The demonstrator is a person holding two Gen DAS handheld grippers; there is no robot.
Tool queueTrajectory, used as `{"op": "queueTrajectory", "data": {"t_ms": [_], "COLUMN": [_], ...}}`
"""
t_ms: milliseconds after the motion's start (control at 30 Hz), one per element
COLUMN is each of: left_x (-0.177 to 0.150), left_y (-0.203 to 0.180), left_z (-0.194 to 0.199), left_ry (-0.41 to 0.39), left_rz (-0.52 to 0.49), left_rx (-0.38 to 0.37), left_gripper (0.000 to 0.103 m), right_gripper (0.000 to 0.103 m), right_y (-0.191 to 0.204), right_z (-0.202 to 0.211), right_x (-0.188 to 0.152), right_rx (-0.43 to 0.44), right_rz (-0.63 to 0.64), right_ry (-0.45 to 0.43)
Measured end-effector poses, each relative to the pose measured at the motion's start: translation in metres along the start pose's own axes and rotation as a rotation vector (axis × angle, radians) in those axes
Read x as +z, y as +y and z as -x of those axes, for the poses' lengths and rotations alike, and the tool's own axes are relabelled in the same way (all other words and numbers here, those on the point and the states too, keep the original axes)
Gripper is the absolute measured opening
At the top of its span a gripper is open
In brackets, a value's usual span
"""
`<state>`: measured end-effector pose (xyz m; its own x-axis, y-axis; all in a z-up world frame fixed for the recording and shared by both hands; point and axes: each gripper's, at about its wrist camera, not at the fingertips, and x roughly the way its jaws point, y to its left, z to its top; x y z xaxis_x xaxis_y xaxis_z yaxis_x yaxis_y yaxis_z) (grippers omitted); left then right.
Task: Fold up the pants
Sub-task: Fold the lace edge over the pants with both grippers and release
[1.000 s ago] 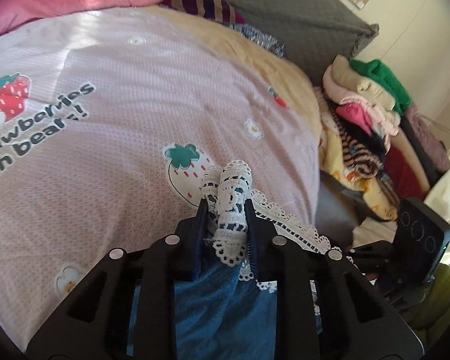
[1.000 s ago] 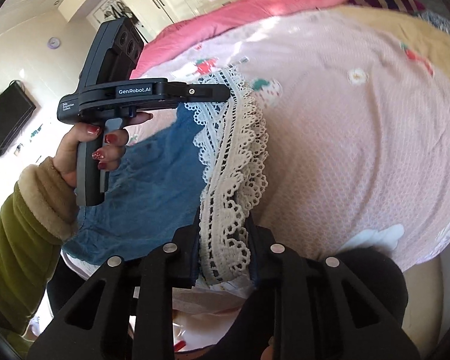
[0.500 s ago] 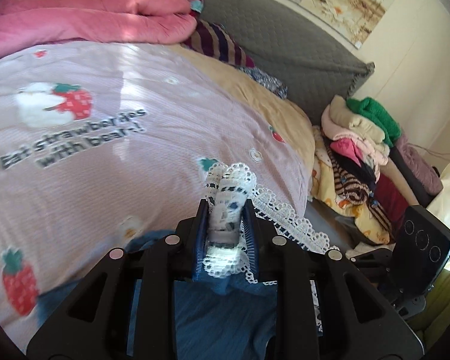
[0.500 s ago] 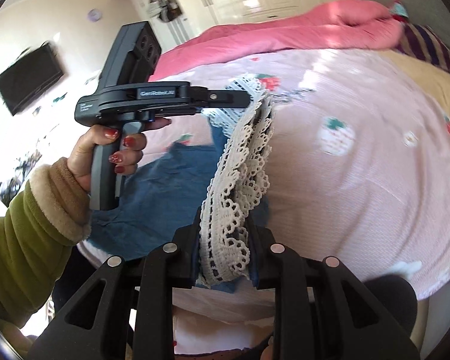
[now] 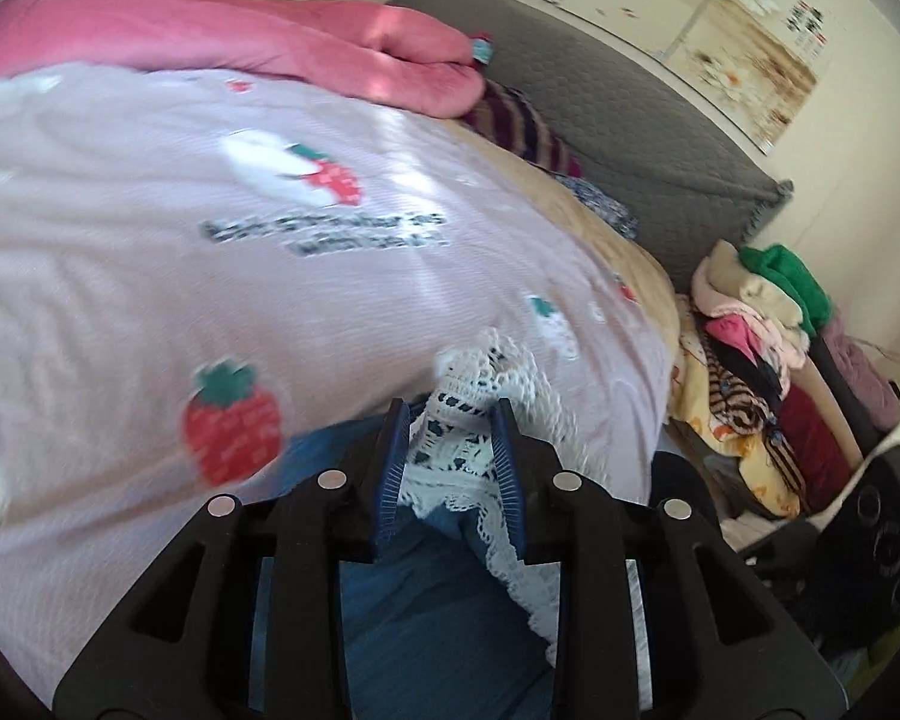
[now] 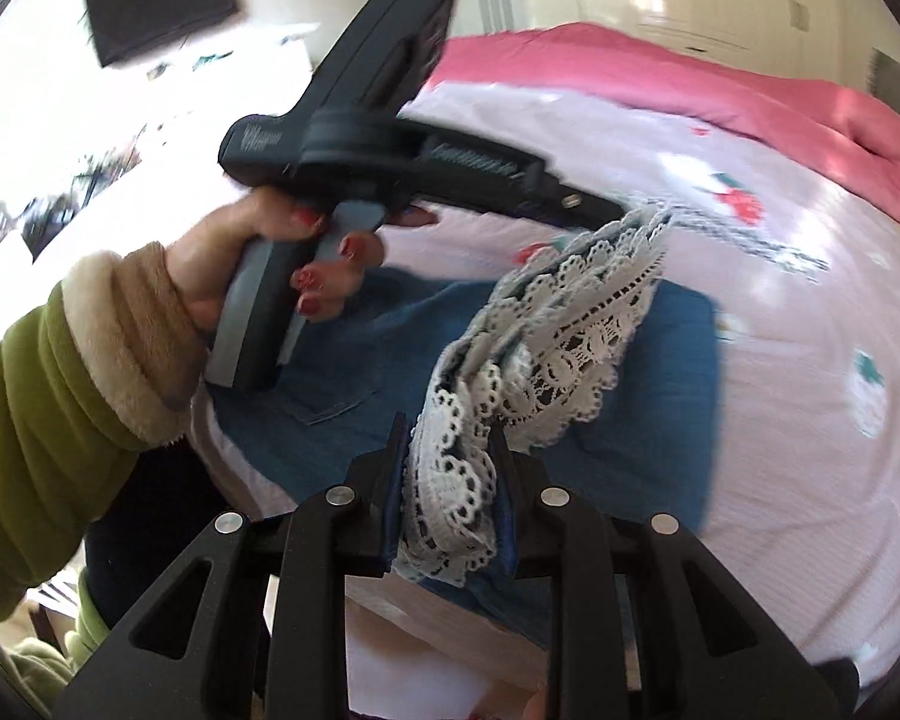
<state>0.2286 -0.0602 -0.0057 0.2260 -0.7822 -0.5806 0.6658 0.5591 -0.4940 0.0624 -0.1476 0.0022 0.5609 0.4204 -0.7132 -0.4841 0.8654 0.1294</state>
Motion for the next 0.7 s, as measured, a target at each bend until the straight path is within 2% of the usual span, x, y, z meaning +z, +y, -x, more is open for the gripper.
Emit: {"op": "queueTrajectory", "data": {"t_ms": [267, 467, 567, 600, 700], "left_x": [-0.023, -0.033, -0.039, -0.04, -0.049], "left_y": [0.03, 0.029, 0.022, 0.02, 0.013], "left_z": [0.031, 0.053, 0.061, 0.063, 0.073], "left_ry": [-0.04, -0.113, -0.137, -0.147, -0.176], "left_rz": [0.077, 0.102, 0.108, 0.111, 0.12], "left_rx": [0.096, 0.186, 0.185, 0.178, 0.195], "left_gripper": [0.02, 0.02, 0.031, 0.036, 0.039], "right_gripper": [0.023, 0.034, 0.047, 0.048, 0.053], "right_y": [0.026, 0.036, 0.037, 0.035, 0.024], "right_z": [-0.042, -0.054, -0.049, -0.047, -0.032], "right_x": [-0.009, -0.017, -0.02, -0.021, -0.023], "right_rx": [-0.017, 0.012, 0.054, 0.071, 0.136], "right_rz": [0.082, 0.109, 0.111, 0.102, 0.055], "right_ry": [0.069, 0.066, 0.056, 0.056, 0.045]}}
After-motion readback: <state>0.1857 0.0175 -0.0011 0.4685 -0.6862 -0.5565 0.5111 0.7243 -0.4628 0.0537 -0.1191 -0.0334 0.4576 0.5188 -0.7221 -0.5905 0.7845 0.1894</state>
